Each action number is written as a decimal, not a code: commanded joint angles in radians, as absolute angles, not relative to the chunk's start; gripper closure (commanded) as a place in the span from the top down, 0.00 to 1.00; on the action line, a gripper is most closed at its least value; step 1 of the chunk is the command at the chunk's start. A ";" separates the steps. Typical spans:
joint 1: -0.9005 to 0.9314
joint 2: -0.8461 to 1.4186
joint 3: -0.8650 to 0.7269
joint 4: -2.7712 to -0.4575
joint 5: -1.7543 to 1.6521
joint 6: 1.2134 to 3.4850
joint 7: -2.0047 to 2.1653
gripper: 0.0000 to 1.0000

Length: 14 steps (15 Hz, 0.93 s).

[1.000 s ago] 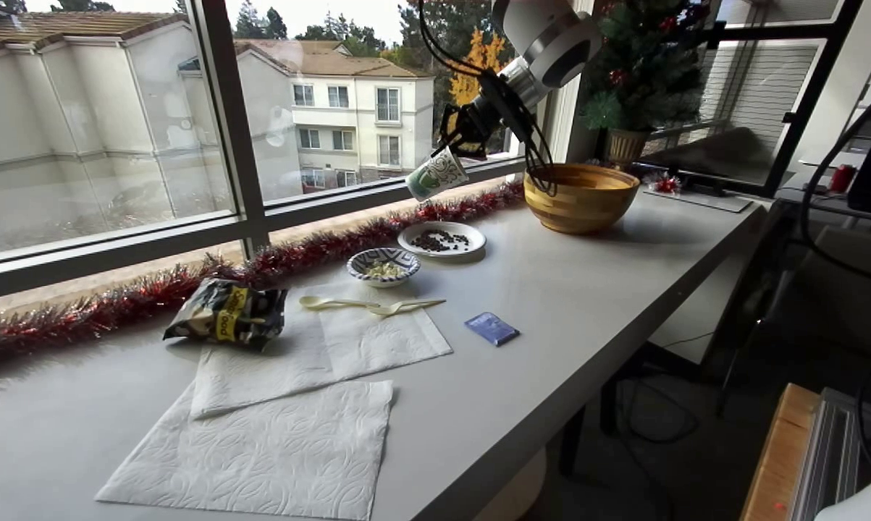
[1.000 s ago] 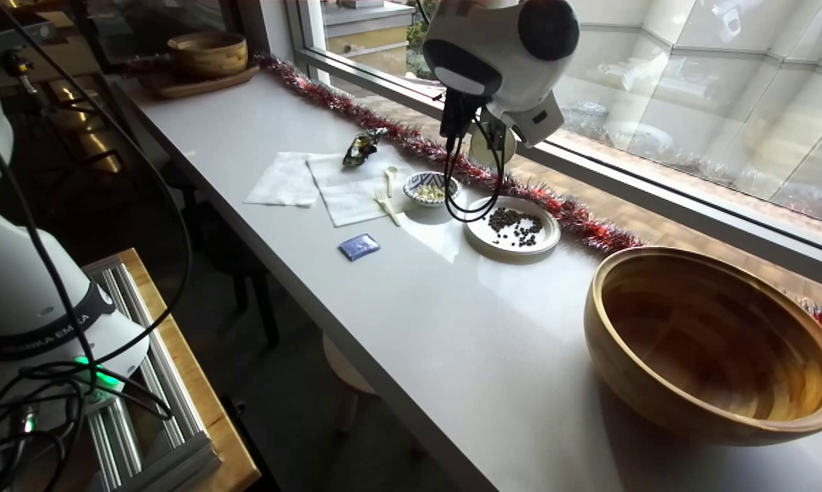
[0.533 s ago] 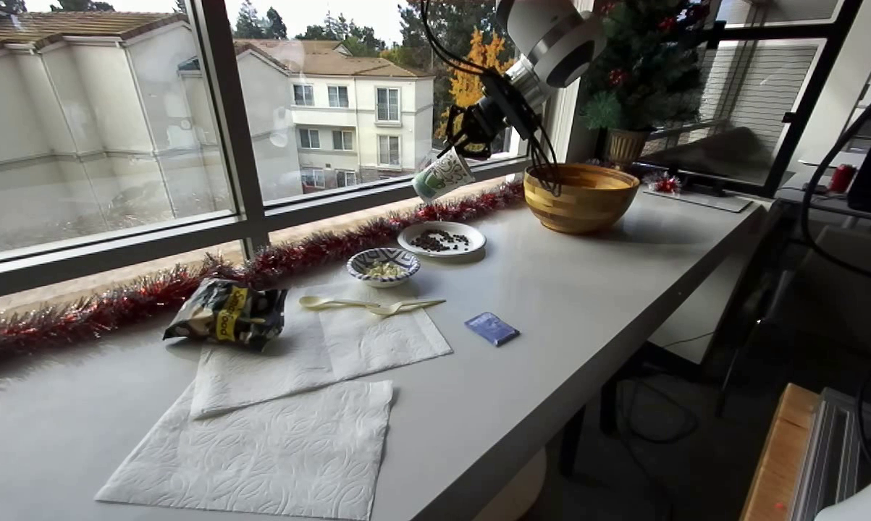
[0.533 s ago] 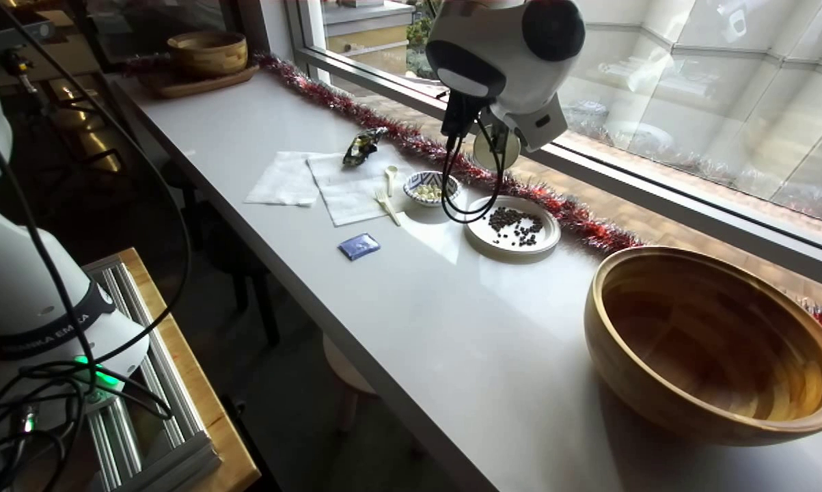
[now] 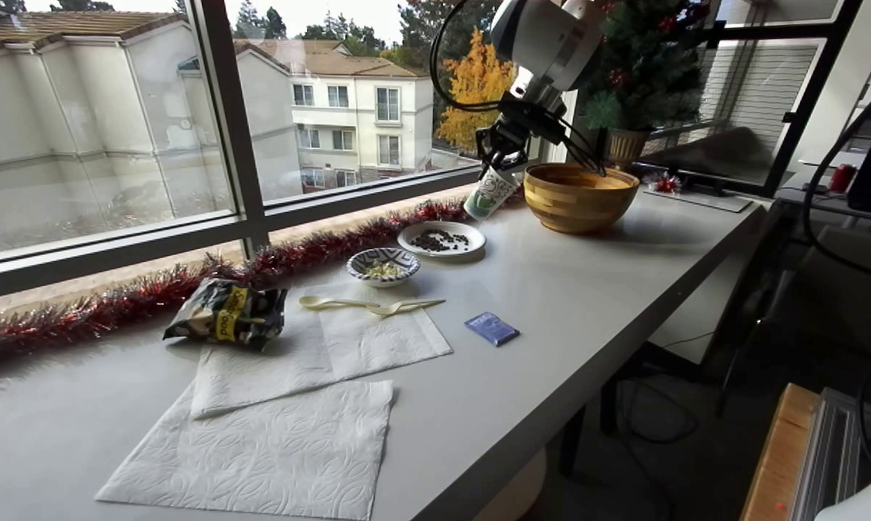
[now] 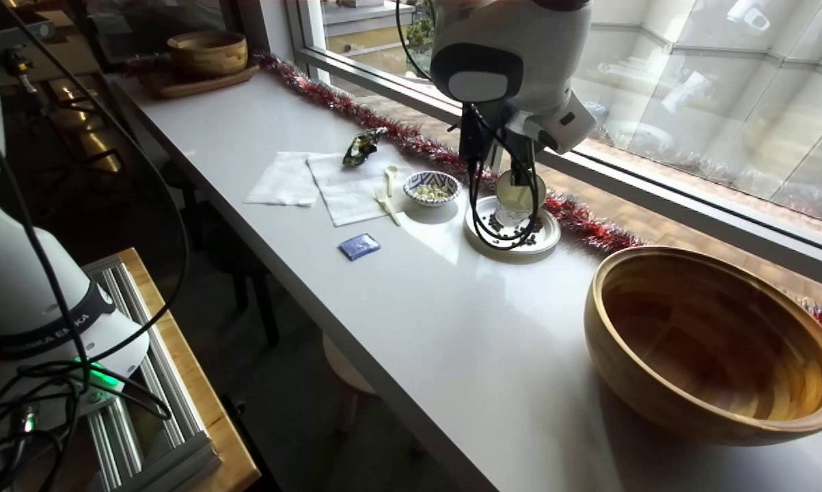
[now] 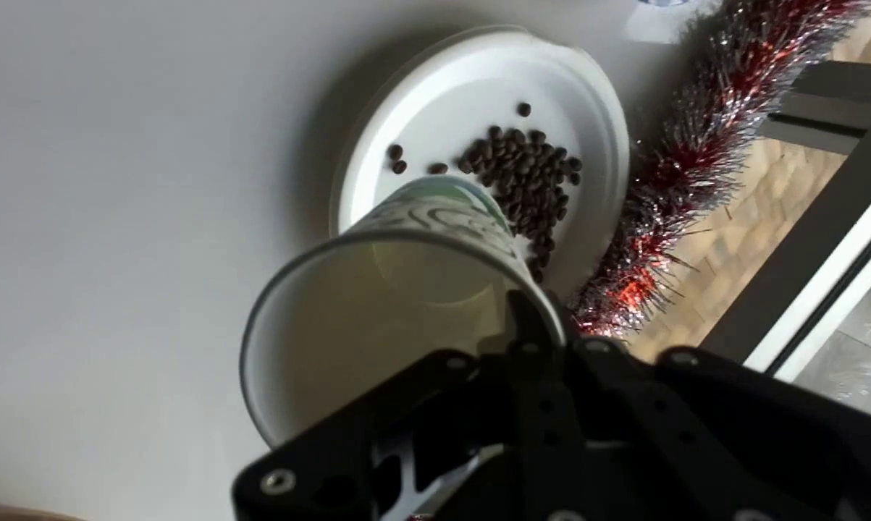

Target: Pour the contents in the cup on to the bowl

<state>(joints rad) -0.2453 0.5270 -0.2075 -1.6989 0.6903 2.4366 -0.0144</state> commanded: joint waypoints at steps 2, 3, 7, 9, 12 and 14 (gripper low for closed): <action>-0.231 0.595 -0.261 -1.689 0.401 2.495 0.123 0.01; -0.229 0.611 -0.276 -1.681 0.333 2.490 0.155 0.01; -0.248 0.676 -0.284 -1.641 0.190 2.481 0.169 0.01; -0.253 0.689 -0.278 -1.625 0.158 2.468 0.164 0.28; -0.241 0.666 -0.284 -1.624 0.105 2.432 0.159 0.41; -0.223 0.625 -0.299 -1.635 0.049 2.375 0.159 0.55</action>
